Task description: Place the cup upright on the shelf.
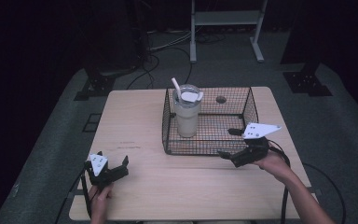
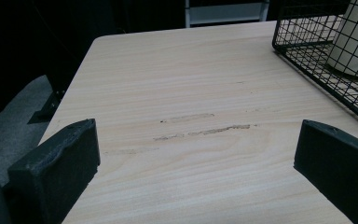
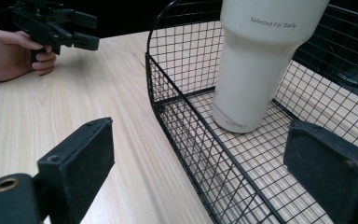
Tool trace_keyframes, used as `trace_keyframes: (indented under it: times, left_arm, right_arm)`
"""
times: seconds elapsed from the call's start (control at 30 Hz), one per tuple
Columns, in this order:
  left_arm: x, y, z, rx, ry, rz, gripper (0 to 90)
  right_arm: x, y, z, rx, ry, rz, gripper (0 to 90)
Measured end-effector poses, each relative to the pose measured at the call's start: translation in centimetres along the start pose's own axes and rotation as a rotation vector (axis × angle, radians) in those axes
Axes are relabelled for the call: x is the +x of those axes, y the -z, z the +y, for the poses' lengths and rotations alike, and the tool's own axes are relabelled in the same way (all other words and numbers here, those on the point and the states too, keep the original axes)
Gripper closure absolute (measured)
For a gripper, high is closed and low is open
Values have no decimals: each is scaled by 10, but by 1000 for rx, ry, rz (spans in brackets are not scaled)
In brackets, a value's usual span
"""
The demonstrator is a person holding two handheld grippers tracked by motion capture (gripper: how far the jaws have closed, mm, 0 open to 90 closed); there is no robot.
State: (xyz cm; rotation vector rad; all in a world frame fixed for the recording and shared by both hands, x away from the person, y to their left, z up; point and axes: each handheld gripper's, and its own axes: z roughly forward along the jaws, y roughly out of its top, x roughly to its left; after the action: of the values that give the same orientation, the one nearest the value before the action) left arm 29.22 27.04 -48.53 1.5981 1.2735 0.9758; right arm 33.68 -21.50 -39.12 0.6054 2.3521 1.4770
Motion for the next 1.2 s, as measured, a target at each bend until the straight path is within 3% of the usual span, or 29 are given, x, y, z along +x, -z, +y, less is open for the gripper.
trace_keyframes:
  times: [0.63,1.2]
  left_arm:
    - [0,0,0,4,-3,1,0]
    - [0,0,0,4,-4,4,0]
  right_arm:
    - [18,8,-28,7,7,8,79]
    - [20,16,-52,13,-34,-7,79]
